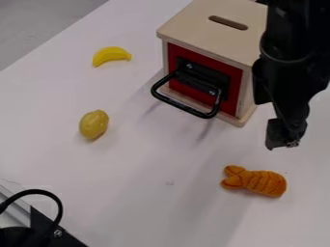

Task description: Open the drawer

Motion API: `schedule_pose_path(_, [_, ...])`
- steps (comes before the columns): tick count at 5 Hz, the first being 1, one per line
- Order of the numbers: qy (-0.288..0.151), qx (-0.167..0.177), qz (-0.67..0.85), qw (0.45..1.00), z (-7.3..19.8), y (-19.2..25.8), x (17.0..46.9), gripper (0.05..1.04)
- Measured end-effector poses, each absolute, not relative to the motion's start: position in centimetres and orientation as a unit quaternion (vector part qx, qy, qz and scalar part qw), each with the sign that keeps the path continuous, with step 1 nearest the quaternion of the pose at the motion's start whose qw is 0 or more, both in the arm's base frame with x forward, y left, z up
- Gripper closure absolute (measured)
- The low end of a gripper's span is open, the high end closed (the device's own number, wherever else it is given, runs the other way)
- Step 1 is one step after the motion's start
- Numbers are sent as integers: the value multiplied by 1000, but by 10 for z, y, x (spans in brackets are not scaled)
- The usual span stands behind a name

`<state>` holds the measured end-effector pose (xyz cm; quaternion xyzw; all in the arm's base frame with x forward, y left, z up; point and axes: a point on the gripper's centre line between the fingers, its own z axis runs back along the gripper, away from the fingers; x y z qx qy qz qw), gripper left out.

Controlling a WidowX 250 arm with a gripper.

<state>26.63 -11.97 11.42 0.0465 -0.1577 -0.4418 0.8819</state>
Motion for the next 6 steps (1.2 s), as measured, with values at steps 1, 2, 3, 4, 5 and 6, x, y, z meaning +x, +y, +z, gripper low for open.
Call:
schedule_pose_path(1, [-144, 46, -444, 883, 107, -118, 263, 86])
schedule_pose_path(2, [-134, 66, -470, 870, 108, -107, 261, 86])
schedule_pose_path(3, [-136, 81, -502, 850, 120, -89, 260, 86])
schedule_pose_path(4, [-114, 104, -550, 821, 126, -72, 252, 86])
schedule_pose_path(5, [-99, 107, -585, 798, 125, -47, 244, 86])
schedule_pose_path(6, [-77, 117, -598, 789, 120, -21, 241, 86])
